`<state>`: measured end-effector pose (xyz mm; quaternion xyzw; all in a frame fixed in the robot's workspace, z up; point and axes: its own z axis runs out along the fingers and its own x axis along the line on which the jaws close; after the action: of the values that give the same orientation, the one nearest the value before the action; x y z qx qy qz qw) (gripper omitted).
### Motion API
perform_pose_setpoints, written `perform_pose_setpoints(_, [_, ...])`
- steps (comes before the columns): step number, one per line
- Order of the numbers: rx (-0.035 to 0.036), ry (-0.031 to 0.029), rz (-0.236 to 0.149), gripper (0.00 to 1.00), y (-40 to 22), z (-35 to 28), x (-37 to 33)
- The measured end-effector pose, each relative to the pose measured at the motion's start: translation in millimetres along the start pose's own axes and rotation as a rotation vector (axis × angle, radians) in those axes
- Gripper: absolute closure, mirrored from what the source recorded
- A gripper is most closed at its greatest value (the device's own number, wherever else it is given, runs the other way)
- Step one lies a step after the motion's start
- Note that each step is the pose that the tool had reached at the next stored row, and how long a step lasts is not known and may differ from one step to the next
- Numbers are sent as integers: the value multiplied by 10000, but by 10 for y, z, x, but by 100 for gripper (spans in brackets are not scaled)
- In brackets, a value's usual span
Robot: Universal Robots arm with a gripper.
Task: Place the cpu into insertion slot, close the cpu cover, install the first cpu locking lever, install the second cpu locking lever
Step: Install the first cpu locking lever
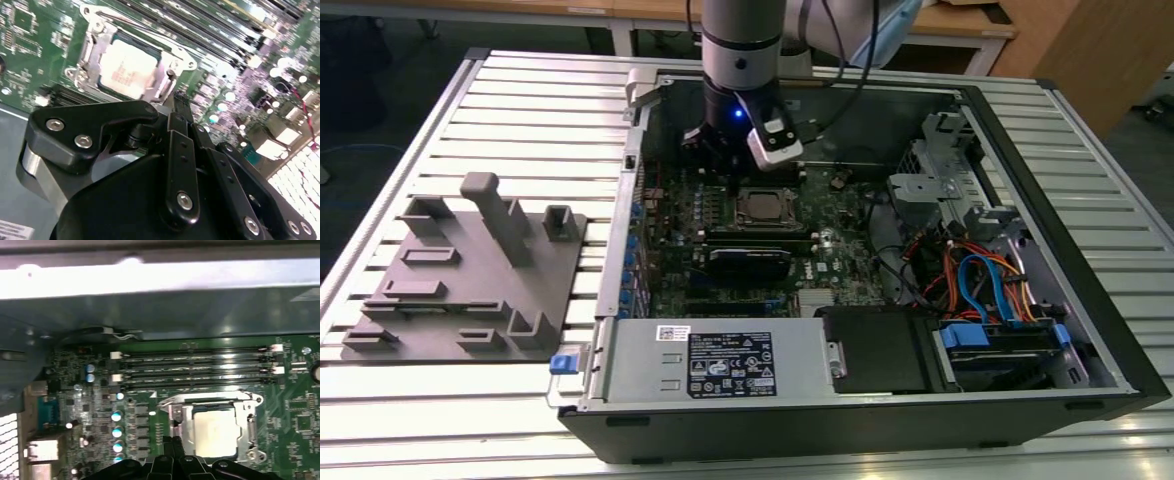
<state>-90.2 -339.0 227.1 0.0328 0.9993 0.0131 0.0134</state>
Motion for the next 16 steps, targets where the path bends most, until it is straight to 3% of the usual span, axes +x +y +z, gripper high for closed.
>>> perform_pose_setpoints(7, [-2,-2,0,90,12,-135,17])
perform_pose_setpoints(10, [-3,-2,-1,90,14,-145,39])
perform_pose_setpoints(16, [-4,-3,0,90,8,-149,157])
